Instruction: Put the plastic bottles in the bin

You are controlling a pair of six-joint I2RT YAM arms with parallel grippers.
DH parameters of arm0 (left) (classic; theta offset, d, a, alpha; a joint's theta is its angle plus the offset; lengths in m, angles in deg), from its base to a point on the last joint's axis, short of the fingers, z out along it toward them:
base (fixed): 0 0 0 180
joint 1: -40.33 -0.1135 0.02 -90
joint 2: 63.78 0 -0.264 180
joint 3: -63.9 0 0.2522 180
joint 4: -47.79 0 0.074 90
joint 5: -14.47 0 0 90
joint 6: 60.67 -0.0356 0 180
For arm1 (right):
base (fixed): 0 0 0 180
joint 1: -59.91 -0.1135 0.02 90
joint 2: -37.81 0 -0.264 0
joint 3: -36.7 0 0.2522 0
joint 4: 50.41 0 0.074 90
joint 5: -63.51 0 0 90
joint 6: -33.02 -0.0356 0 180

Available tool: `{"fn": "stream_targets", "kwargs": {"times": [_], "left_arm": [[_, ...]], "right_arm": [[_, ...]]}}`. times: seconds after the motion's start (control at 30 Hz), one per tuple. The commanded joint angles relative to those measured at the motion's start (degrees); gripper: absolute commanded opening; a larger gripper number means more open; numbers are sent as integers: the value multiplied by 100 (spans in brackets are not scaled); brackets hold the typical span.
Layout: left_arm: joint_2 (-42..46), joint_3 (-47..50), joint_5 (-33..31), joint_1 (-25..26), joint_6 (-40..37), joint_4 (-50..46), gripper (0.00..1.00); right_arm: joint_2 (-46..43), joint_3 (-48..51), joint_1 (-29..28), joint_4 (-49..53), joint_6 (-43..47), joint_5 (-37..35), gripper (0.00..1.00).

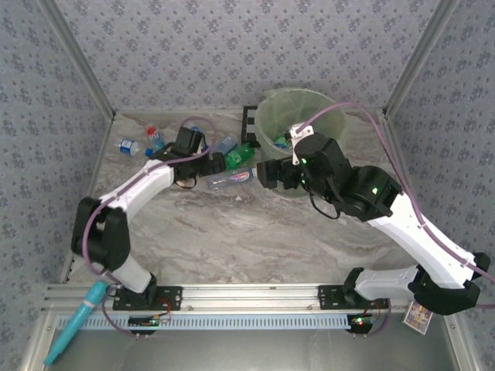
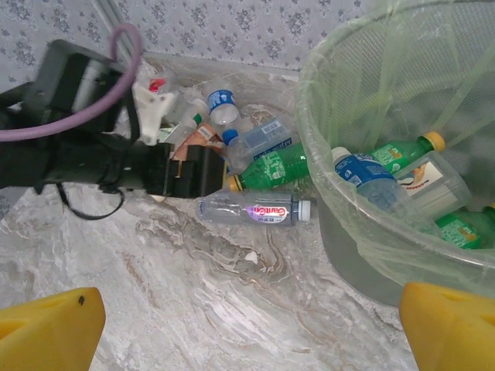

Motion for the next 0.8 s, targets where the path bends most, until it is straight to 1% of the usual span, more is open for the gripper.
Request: {"fn": "stream_targets", "kwargs": {"times": [0.0,0.13,0.23,0.37,0.53,0.6,0.77], "left_arm": [[-422,-554,418,-24,-265,78,100],[-1018,-957,592,-24,-369,54,100],[-1315,-1102,755,-24,-466,27,100],[-1581,-1318,901,-24,-625,-282,100],[-1307,-820,1154,24,-626,-162,99],[-1188,-611,1277,59,-592,-175,97],[-859,-91,1157,260,-476,-192,93]], "right_arm": [[31,-267,-132,350,-150,-474,100],[0,-305,-183,505,-193,-698,100],[-31,-303,-193,540,-211,-773,100],[-34,-297,-188,593,-164,-870,99],[-4,-271,-174,593,-61,-893,100],[-6,-232,-152,560,-31,-837,100],[13,-108,-82,403,6,-638,100]]}}
